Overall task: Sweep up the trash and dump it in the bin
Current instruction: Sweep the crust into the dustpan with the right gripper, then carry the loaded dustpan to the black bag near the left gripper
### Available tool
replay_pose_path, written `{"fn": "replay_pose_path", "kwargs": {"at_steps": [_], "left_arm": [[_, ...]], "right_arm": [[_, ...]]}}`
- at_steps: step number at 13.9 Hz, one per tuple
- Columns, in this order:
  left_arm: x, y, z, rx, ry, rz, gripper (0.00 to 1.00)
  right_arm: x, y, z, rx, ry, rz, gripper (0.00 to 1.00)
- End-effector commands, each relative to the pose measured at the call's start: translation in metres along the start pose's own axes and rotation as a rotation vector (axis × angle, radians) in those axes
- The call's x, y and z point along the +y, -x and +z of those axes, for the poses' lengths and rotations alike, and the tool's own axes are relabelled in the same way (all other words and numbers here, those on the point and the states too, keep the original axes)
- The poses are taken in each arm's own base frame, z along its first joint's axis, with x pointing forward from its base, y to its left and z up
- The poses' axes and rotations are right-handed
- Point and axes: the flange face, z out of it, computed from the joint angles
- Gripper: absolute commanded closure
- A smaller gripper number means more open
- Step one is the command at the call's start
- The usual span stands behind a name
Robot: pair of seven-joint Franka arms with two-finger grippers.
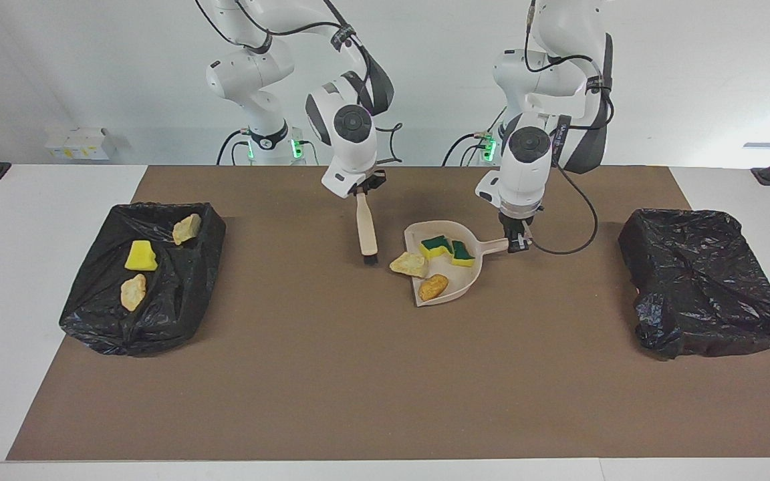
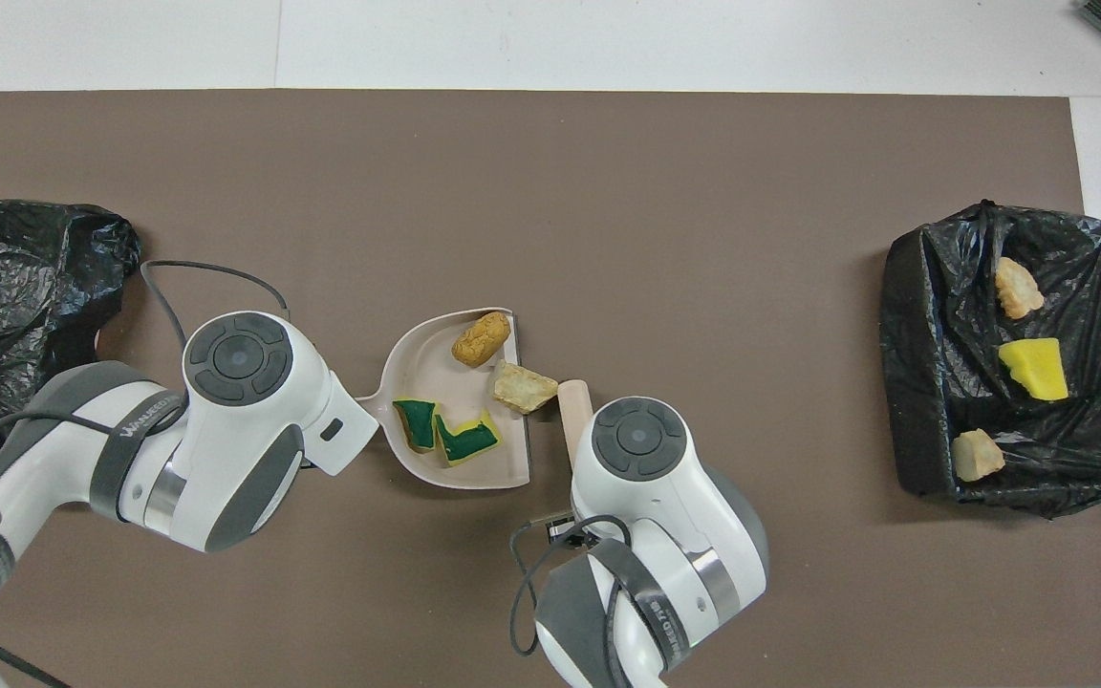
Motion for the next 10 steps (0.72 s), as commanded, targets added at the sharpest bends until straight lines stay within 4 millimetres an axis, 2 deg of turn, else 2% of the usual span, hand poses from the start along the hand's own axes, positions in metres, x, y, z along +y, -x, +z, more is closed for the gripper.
{"fn": "replay_pose_path", "kwargs": {"at_steps": [1, 3, 4, 8, 10], "left_arm": [[0.006, 0.005, 0.006, -0.009, -0.015, 0.005, 1.0], [0.006, 0.005, 0.006, -0.009, -0.014, 0.005, 1.0], [0.006, 0.006, 0.006, -0.009, -0.015, 0.004, 1.0], [0.006, 0.006, 0.006, -0.008, -0.014, 0.004, 1.0], [0.005, 0.006, 0.006, -0.008, -0.014, 0.004, 1.0]], "right_arm": [[-0.042, -0.001, -0.019, 0.053, -0.019, 0.046, 1.0], [-0.067, 0.005, -0.019, 0.122, -0.056, 0.109, 1.0], [-0.087, 0.016, -0.016, 0.138, -0.069, 0.162, 1.0], [-0.084, 0.024, -0.008, 0.104, -0.04, 0.196, 1.0], [-0.081, 0.028, -0.011, 0.075, -0.01, 0.19, 1.0]]}}
